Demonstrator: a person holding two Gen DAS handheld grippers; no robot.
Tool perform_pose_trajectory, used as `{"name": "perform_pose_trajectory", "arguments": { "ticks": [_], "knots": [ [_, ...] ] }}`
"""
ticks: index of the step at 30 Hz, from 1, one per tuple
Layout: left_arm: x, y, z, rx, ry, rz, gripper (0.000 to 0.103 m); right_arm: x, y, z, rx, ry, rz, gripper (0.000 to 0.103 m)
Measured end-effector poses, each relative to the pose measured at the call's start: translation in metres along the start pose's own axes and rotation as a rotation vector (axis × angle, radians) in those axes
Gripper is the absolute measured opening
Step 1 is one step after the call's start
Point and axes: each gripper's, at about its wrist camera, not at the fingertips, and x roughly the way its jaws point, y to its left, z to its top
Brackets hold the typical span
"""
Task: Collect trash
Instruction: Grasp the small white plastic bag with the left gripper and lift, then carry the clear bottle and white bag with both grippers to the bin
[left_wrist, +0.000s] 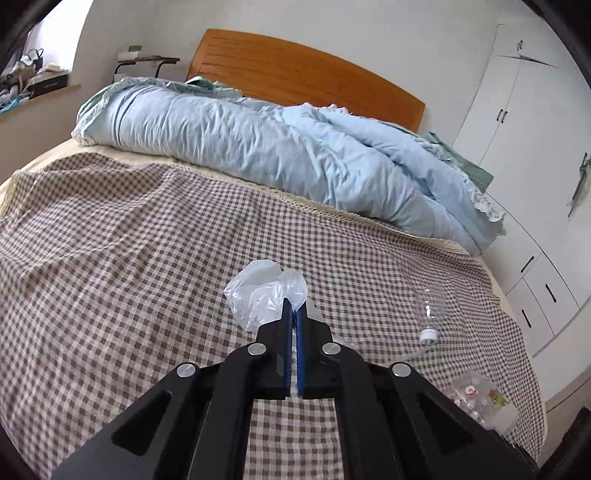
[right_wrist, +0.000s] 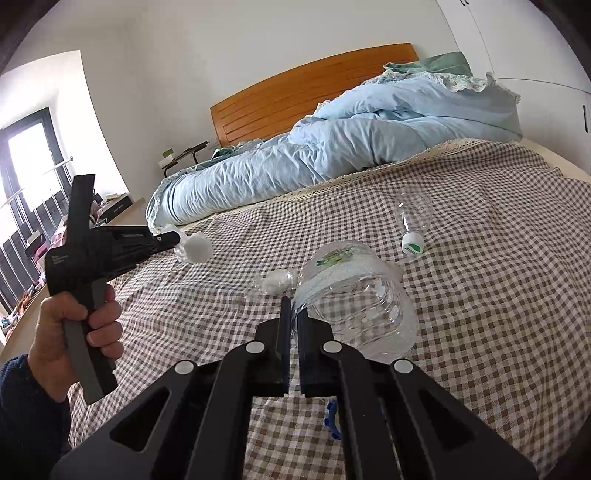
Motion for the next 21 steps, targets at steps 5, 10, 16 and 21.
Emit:
{"name": "perform_pose_trajectory", "arguments": {
  "ticks": [5, 10, 16, 21],
  "knots": [
    [-0.068, -0.023, -0.013, 0.097, -0.051, -0.037, 0.0, -0.039, 0.009, -0.018, 0.011, -0.029, 0.004, 0.003],
    [-0.126, -0.052, -0.038, 0.177, -0.089, -0.068, 0.0, -0.091, 0.007, -0.037, 0.012, -0.06, -0.044, 0.003],
    [-0.174, -0.106, -0.089, 0.282, -0.066, -0.178, 0.0, -0.18, -0.008, -0.063, -0.054, -0.103, -0.186, 0.003],
    [-0.197, -0.171, -0.152, 0.459, -0.008, -0.322, 0.0, -0.267, -0.049, -0.11, -0.052, -0.092, -0.358, 0.003]
  ]
}}
